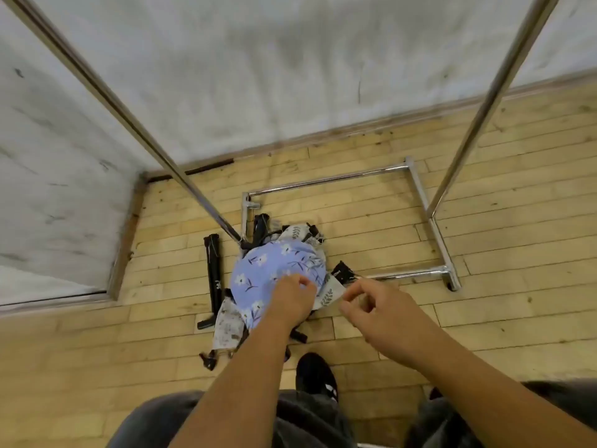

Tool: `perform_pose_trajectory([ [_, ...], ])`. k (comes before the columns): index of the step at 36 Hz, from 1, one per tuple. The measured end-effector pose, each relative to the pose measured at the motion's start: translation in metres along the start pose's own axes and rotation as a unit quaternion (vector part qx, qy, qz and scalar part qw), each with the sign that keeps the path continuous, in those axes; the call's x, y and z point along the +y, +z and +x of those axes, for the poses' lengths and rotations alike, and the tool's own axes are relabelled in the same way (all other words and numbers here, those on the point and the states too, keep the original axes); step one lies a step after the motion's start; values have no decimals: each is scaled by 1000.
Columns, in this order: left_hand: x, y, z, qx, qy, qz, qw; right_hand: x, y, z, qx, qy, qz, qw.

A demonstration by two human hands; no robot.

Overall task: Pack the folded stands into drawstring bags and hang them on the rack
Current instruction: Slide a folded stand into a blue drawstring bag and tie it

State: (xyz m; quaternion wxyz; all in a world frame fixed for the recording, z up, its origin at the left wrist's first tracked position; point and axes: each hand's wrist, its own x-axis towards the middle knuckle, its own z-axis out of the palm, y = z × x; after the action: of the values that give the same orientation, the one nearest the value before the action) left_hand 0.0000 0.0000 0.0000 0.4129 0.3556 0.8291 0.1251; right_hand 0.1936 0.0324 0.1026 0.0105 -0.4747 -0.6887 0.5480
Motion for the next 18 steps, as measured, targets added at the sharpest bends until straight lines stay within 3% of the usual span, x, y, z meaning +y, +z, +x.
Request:
perform_pose_trajectory([
  [3, -1, 6, 27, -1, 11, 96, 995, 5, 3, 10, 8, -9, 9, 1000],
  [6, -5, 9, 51, -51, 19, 207, 977, 1, 5, 11, -6, 1, 3, 1000],
  [18, -51, 50, 158, -109, -2, 321, 941, 9, -13, 21, -59, 78, -16, 995],
])
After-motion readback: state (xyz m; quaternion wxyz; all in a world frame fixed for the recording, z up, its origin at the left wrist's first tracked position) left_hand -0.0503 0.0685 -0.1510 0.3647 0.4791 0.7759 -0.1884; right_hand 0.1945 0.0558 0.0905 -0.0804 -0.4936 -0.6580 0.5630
